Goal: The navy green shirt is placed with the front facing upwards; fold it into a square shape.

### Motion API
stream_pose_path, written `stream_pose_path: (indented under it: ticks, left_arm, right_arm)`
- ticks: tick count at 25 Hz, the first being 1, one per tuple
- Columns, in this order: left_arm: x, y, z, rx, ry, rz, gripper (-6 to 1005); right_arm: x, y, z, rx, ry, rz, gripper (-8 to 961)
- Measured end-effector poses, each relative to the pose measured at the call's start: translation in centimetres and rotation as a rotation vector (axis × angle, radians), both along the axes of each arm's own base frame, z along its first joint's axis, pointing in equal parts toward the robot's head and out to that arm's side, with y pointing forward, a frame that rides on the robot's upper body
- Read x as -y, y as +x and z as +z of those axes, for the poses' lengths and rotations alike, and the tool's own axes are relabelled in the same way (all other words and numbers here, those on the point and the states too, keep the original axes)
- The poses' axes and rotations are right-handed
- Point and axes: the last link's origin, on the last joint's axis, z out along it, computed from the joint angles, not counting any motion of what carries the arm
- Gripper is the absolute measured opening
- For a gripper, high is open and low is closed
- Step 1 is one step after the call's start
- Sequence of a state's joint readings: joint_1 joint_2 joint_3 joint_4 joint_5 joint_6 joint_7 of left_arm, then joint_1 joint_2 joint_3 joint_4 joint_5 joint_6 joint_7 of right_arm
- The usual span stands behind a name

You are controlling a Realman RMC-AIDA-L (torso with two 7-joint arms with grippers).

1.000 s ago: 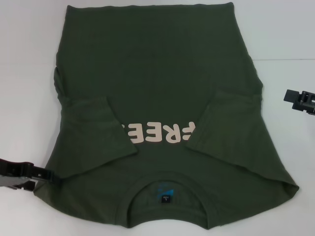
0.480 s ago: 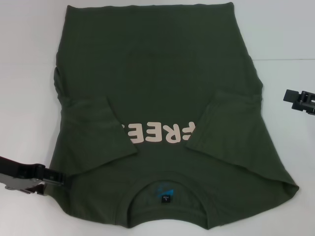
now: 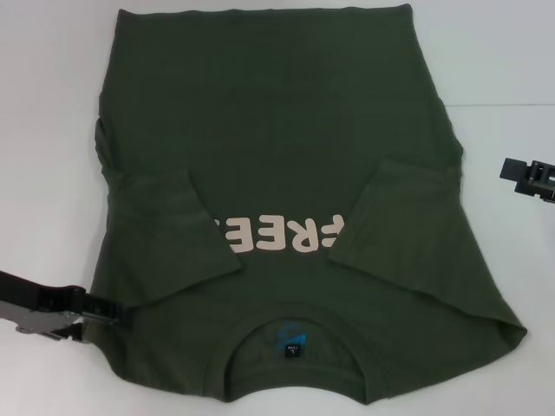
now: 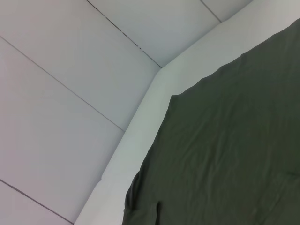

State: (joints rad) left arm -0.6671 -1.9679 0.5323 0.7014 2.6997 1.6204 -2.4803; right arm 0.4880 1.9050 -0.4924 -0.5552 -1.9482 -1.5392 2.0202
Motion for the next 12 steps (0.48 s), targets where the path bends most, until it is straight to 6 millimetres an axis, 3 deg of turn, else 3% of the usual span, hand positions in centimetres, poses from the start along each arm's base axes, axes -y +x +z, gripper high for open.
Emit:
stream_pose_path:
  ticks: [6, 12]
  left_arm:
    - [-0.17, 0.28, -0.38, -0.003, -0.008, -0.011, 838]
    - [-0.48, 0.33, -0.77, -0.03, -0.008, -0.029, 575]
  right_arm:
    - [0.0, 0.02, 0.0, 0.001, 0.001, 0.0, 943]
    - [0.03, -0.02, 0.0, 0.0, -0.001, 0.003, 934]
